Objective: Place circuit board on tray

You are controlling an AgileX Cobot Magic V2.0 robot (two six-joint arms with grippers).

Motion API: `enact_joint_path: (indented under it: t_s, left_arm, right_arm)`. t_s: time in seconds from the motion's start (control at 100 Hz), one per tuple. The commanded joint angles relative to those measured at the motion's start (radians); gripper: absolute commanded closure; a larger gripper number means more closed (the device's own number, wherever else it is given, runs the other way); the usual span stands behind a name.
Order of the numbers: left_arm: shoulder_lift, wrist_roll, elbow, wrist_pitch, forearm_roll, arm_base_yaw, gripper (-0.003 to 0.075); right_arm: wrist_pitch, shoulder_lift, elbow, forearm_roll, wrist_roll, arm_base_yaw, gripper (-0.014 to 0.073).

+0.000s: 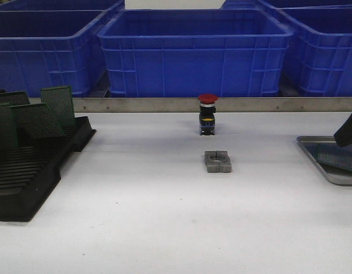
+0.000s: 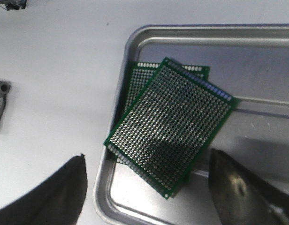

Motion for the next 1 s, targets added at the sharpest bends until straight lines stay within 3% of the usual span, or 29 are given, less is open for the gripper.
enact_joint_path:
  t_s: [0.0,0.12,0.19,0.26,0.41,0.68,0.84,0.99]
  left_arm:
    - [-0.059,-0.024,-0.054,0.029,-0.071,0.024,0.0234]
    - [-0.075,-0.076,-0.083,0.032,-0.049,0.068,0.0278]
    - [-0.091,-0.149,-0.100,0.033,-0.015,0.103,0.0325]
    - [-0.110,-0.238,-0.117,0.033,0.033,0.141,0.0415]
    - [-0.151,-0.352,-0.124,0.049,0.070,0.231,0.0730]
    - [-0.227,-0.450,-0.122,0.052,0.073,0.362,0.0741]
    - [-0.301,-0.504,-0.078,0.012,0.080,0.408,0.0741]
    - [-0.418,-0.510,0.045,-0.168,0.086,0.409,0.0741]
  right_arm:
    - [0.034,-0.077,-0.022,0.014,-0.004,-0.007,0.0034]
    - [0.041,-0.150,-0.022,-0.011,-0.005,-0.007,0.0043]
    - [0.043,-0.203,-0.022,-0.022,-0.017,-0.007,0.0109]
    - [0.055,-0.262,-0.022,-0.023,-0.020,-0.007,0.0249]
    - [0.100,-0.389,-0.022,-0.024,-0.026,-0.006,0.0725]
    - [0.105,-0.584,-0.006,0.028,-0.040,0.042,0.0706]
    - [-0.069,-0.696,0.067,0.088,-0.105,0.158,0.0706]
    - [-0.202,-0.814,0.153,0.145,-0.109,0.237,0.0706]
